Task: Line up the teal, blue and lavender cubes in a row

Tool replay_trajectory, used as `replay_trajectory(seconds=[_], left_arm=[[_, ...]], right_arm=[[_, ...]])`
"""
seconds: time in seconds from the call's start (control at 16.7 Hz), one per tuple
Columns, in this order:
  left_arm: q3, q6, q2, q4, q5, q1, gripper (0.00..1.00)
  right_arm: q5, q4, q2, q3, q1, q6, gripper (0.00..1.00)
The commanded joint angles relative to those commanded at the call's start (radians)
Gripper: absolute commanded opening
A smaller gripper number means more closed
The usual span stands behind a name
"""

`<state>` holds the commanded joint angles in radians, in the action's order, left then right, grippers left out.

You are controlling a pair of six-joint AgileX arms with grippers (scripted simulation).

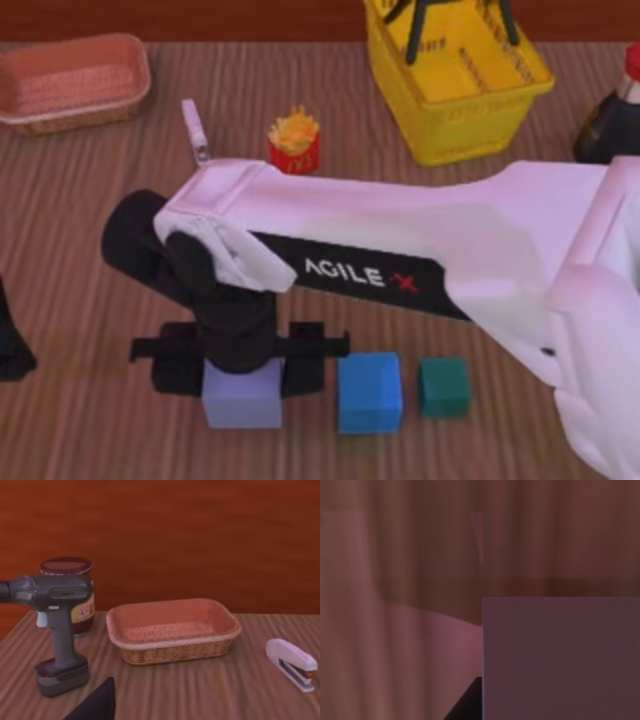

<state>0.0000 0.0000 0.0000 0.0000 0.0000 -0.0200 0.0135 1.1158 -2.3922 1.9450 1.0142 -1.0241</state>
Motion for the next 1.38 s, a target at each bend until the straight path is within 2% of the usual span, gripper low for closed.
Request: replay_trajectory(seconds=[0.24,1.02,1.38], left_arm=[[0.0,0.0,0.0,0.0,0.0,0.0,1.0],[0.0,0.0,0.0,0.0,0.0,0.0,1.0],[0.0,0.0,0.0,0.0,0.0,0.0,1.0]], right_arm=[[0.0,-0.009,-0.003,-0.009,0.0,-0.001,0.0],[0.0,-0.009,-0.003,-0.009,0.0,-0.001,0.98],[0.0,-0.009,-0.003,-0.009,0.0,-0.001,1.0]])
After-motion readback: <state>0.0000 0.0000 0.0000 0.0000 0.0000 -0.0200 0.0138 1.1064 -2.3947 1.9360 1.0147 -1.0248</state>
